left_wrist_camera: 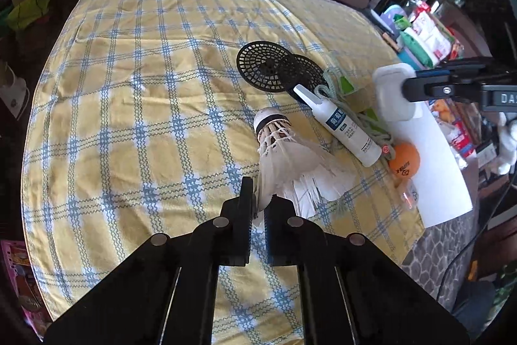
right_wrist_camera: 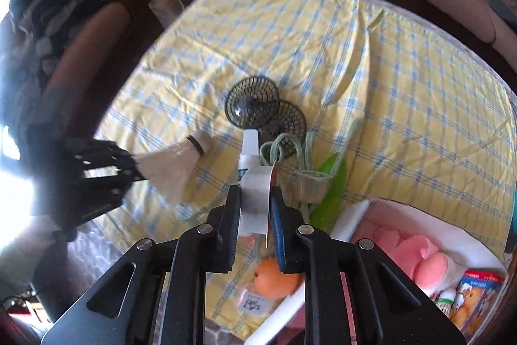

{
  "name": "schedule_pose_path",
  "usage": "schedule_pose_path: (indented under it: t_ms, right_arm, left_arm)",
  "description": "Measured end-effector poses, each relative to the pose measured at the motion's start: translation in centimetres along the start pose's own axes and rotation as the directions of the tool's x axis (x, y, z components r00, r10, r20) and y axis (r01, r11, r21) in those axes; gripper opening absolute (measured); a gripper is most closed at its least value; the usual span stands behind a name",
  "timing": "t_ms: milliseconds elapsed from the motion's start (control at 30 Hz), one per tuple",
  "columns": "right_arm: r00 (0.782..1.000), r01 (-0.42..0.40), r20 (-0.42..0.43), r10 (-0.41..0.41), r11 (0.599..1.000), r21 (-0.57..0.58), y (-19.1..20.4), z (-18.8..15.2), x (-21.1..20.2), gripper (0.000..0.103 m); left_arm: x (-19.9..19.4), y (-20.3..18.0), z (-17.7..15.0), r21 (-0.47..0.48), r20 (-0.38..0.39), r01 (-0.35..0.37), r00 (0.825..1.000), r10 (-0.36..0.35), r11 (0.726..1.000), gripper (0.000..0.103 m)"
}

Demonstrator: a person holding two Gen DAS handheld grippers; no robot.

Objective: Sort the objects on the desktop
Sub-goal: 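Grasp the red-orange packet with the right gripper while the left holds the shuttlecock, then carry the red-orange packet into the box with the right gripper and release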

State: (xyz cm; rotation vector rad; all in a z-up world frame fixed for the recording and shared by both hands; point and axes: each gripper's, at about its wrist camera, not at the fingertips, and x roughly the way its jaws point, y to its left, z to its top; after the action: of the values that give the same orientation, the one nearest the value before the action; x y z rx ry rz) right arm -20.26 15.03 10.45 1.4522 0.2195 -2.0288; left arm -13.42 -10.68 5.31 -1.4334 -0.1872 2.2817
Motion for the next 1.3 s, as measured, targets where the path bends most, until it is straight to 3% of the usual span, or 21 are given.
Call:
schedule_pose_path:
  t_ms: [67,133,200,233,267,367,467,533,633,700,767,867,967,1067,1133,1200,1300]
  right_arm:
    - [0.999,-0.026,0.04,0.025,0.999,0.025,0.0,-0.2,-2.4,0.017]
    - [0.998,-0.019,0.061,0.018,0.999,0.029,0.4,0.0,-4.1,0.017]
    - [0.995,0.08,0.054,-0.08,0.997,0.013,0.2,-1.3,-5.6,0.017]
    - [0.991,0.128,0.043,-0.127,0.992,0.001,0.2,-1.5,-5.8,0.017]
    - [0.974,0.226,0.013,-0.226,0.974,-0.019,-0.2,-2.4,-5.9,0.017]
    - [0.92,0.384,-0.062,-0.387,0.922,-0.058,-0.9,-4.1,-4.2,0.017]
    - [0.862,0.475,-0.147,-0.484,0.875,-0.097,-1.7,-5.8,-1.3,0.018]
    - [0.842,0.489,-0.188,-0.506,0.862,-0.131,-1.3,-6.8,0.2,0.02]
    - [0.889,0.411,-0.182,-0.42,0.907,-0.086,-0.6,-7.4,-0.3,0.033]
    - [0.94,0.315,-0.132,-0.314,0.949,-0.012,-0.7,-7.4,-1.8,0.034]
    - [0.965,0.261,-0.053,-0.257,0.962,0.085,-1.7,-7.5,-3.7,0.035]
    - [0.954,0.3,-0.016,-0.301,0.944,0.137,-2.5,-7.0,-4.8,0.039]
    - [0.958,0.28,0.013,-0.286,0.945,0.169,-2.7,-7.1,-5.4,0.04]
    - [0.962,0.255,0.054,-0.267,0.953,0.165,-1.9,-7.4,-5.7,0.045]
    - [0.967,0.224,0.082,-0.241,0.96,0.17,-1.7,-8.1,-5.9,0.046]
    - [0.973,0.19,0.101,-0.209,0.967,0.171,-1.4,-8.3,-5.8,0.046]
    - [0.974,0.166,0.126,-0.187,0.973,0.163,-0.2,-8.3,-5.8,0.046]
  left_arm:
    - [-0.4,0.3,-0.1,-0.016,0.014,-0.003,1.0,0.003,1.0,0.006]
    - [-0.5,0.2,0.0,-0.013,0.024,-0.012,1.0,0.013,1.0,0.013]
    - [-0.6,-0.1,0.0,-0.004,0.031,-0.019,0.999,0.019,1.0,0.038]
    - [-0.5,-0.4,0.0,0.006,0.032,-0.027,0.999,0.027,1.0,0.043]
    - [-0.4,-0.7,0.0,0.017,0.032,-0.034,0.999,0.033,0.999,0.044]
    - [0.3,-1.2,0.2,0.027,0.023,-0.048,0.999,0.047,0.998,0.042]
    - [1.0,-0.9,0.3,0.001,0.0,-0.02,1.0,0.02,1.0,0.009]
    - [0.7,-0.7,0.3,-0.017,0.015,-0.003,1.0,0.003,1.0,0.008]
    - [-0.3,-0.6,0.3,-0.031,0.033,0.035,0.999,-0.034,0.999,0.006]
    - [-0.6,-0.4,0.3,-0.049,0.038,0.062,0.997,-0.06,0.997,0.006]
    - [-0.6,-0.2,0.4,-0.054,0.037,0.068,0.997,-0.066,0.996,0.006]
    - [-0.3,-0.4,0.4,-0.041,0.038,0.053,0.998,-0.051,0.998,0.011]
    - [0.1,-0.9,0.3,-0.021,0.037,0.011,0.999,-0.011,1.0,0.035]
    - [0.8,-1.3,0.4,0.021,0.028,-0.045,0.999,0.045,0.999,0.038]
    - [1.3,-1.3,0.4,0.023,0.029,-0.061,0.998,0.06,0.998,0.037]
    - [1.3,-0.8,0.6,-0.007,0.043,-0.051,0.998,0.051,0.999,0.007]
    - [0.5,-0.8,0.8,-0.03,0.1,-0.047,0.994,0.05,0.998,0.005]
